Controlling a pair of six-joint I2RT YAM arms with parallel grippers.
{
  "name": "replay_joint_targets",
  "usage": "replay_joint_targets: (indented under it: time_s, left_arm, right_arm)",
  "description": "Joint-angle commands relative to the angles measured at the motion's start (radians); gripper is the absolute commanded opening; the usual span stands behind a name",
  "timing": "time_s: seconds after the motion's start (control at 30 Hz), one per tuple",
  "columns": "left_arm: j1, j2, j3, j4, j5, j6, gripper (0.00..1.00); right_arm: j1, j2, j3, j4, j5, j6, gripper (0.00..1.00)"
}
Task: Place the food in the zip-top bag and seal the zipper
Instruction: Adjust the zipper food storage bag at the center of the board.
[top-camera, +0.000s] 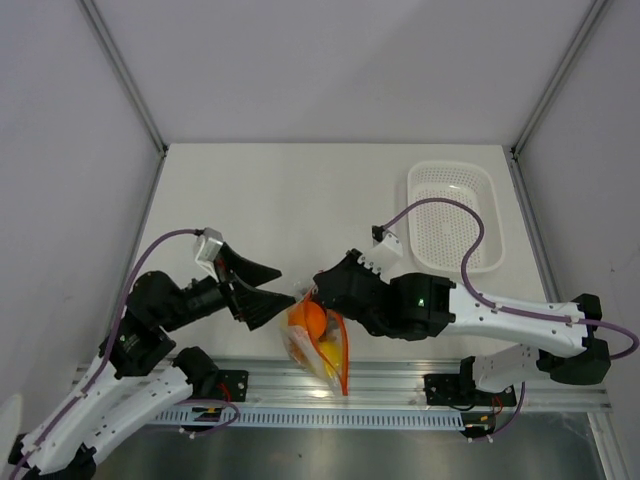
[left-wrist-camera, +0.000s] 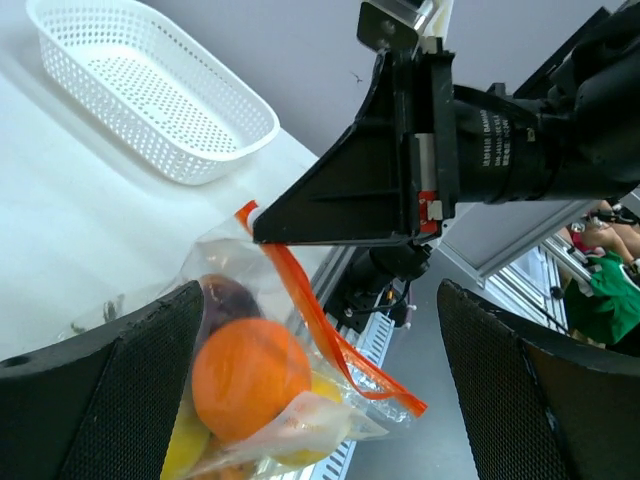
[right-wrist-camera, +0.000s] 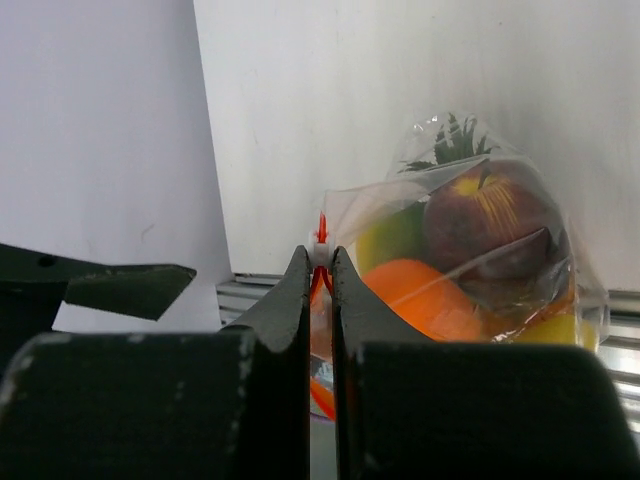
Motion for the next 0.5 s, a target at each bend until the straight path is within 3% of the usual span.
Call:
replay_joint_targets:
  time_s: [0.0, 0.3, 0.47]
  left_arm:
    - [-0.106, 0.031, 0.045, 0.1, -0.127, 0.078, 0.99]
    - [-0.29, 0.083, 0.016, 0.035, -0.294, -0.001, 1.0]
    - [-0.459, 0.101, 0.047, -0.054, -0.573, -0.013, 1.0]
  right_arm:
    - [0.026, -0.028, 0.0, -0.063, 0.156, 0.197, 0.0]
    - [0.022, -0.069, 0.003, -0.117, 0.211, 0.117, 0.0]
    - [0.022, -0.111, -0.043, -0.2, 0.224, 0.209, 0.0]
